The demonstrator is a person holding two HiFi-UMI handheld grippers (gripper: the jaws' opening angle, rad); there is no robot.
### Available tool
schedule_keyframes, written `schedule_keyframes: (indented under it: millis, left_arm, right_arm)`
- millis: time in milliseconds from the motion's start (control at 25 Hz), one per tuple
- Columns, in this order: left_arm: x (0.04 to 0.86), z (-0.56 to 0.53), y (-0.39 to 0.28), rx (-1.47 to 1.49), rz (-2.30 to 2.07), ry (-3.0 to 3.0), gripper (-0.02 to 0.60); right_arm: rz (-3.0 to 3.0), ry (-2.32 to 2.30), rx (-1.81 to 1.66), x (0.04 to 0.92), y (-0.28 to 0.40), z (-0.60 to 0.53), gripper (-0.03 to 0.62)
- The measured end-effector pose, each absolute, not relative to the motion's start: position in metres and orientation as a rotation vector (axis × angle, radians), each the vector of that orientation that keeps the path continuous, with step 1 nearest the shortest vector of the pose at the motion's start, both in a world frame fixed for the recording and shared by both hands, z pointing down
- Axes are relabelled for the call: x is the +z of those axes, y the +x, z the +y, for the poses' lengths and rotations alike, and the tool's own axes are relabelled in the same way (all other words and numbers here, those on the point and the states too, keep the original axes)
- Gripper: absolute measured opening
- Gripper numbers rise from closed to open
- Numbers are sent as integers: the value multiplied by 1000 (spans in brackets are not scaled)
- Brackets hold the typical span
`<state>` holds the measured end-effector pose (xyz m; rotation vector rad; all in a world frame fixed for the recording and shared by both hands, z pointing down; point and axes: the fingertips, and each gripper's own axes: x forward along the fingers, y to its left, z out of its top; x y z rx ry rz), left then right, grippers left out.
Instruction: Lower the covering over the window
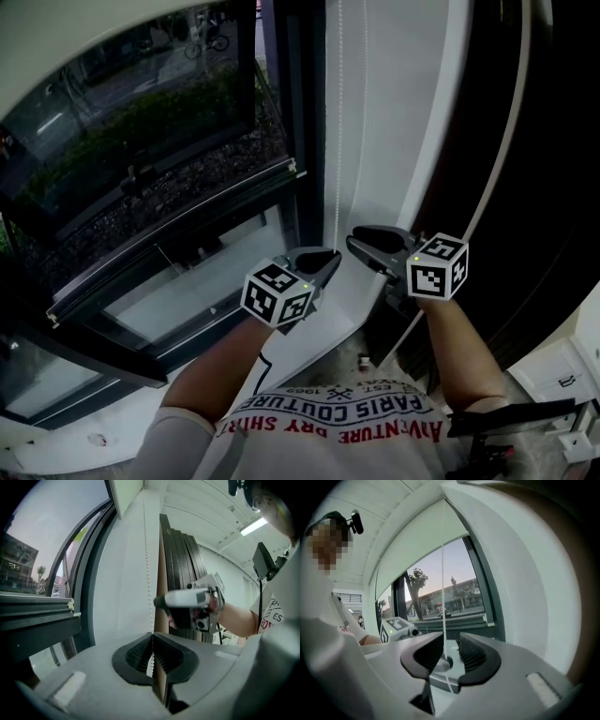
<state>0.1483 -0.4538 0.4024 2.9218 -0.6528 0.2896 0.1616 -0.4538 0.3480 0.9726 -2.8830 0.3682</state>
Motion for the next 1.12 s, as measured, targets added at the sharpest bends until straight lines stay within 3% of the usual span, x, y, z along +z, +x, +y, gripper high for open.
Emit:
schedule_keyframes:
  millis: [200, 480, 760, 1120]
  left_arm:
    - [401, -444, 156, 286, -620, 2938, 8]
    - [402, -438, 163, 281, -585, 2941, 8]
    - [409, -441, 164, 303, -589, 2943, 8]
    - [483, -442, 161, 451, -624, 2876, 8]
  right_arm:
    - [-2969, 941, 211, 286, 146, -459, 98]
    - [-3019, 959, 118, 243, 133, -465, 26]
    - [-2991, 1008, 123, 251, 138, -470, 15]
    - [-2877, 1017, 196, 327, 134, -471, 15]
